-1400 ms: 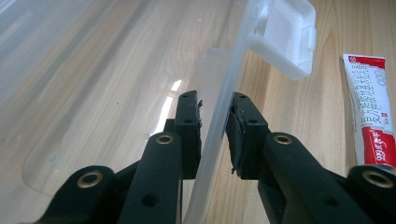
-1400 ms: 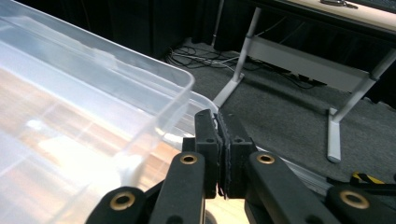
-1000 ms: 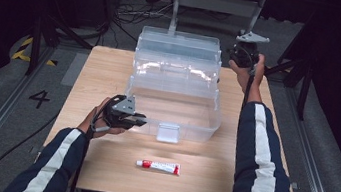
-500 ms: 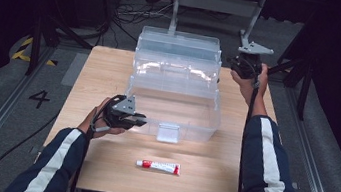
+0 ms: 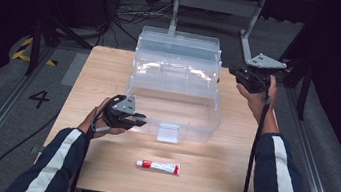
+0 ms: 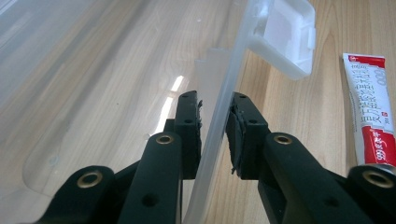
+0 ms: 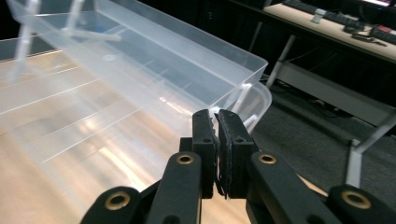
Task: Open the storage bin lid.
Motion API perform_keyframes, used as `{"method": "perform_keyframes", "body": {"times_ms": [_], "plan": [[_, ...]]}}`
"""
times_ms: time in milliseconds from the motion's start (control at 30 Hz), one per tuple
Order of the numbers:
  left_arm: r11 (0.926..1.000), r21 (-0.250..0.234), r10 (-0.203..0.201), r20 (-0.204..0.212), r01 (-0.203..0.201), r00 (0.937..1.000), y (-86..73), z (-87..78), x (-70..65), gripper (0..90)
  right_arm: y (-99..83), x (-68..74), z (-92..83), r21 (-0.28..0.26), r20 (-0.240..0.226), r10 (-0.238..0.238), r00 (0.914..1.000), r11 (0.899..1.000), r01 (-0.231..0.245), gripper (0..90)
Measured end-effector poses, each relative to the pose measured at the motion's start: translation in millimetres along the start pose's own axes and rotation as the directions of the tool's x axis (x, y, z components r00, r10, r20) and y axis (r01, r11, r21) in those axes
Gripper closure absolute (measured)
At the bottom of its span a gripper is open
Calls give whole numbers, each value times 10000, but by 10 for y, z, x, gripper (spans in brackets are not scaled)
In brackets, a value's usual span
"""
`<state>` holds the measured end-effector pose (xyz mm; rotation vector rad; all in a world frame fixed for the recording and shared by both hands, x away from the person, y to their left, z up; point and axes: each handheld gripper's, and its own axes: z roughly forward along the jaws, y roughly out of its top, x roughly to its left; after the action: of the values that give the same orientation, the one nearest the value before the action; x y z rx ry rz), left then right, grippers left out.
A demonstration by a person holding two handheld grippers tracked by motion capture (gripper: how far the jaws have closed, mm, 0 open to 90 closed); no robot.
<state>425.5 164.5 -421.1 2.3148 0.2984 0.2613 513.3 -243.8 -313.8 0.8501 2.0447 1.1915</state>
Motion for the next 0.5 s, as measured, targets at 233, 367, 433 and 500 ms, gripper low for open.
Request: {"method": "perform_keyframes", "body": {"times_ms": [233, 367, 433, 500], "plan": [[10000, 18, -19, -7, 19, 10000, 1, 1, -6, 760, -125, 169, -307, -138, -433, -397, 9983, 9991, 392, 847], [10000, -5, 7, 2, -7, 10000, 0, 1, -3, 761, -212, 260, -421, -142, -645, -531, 9965, 9985, 523, 843], [10000, -1, -24, -36, 24, 10000, 1, 0, -6, 760, -257, 316, -471, -57, -755, -639, 9951, 9980, 637, 838], [10000, 14, -30, -56, 30, 10000, 4, 1, -11, 754, -282, 343, -496, -52, -859, -603, 9945, 9982, 601, 836]]}}
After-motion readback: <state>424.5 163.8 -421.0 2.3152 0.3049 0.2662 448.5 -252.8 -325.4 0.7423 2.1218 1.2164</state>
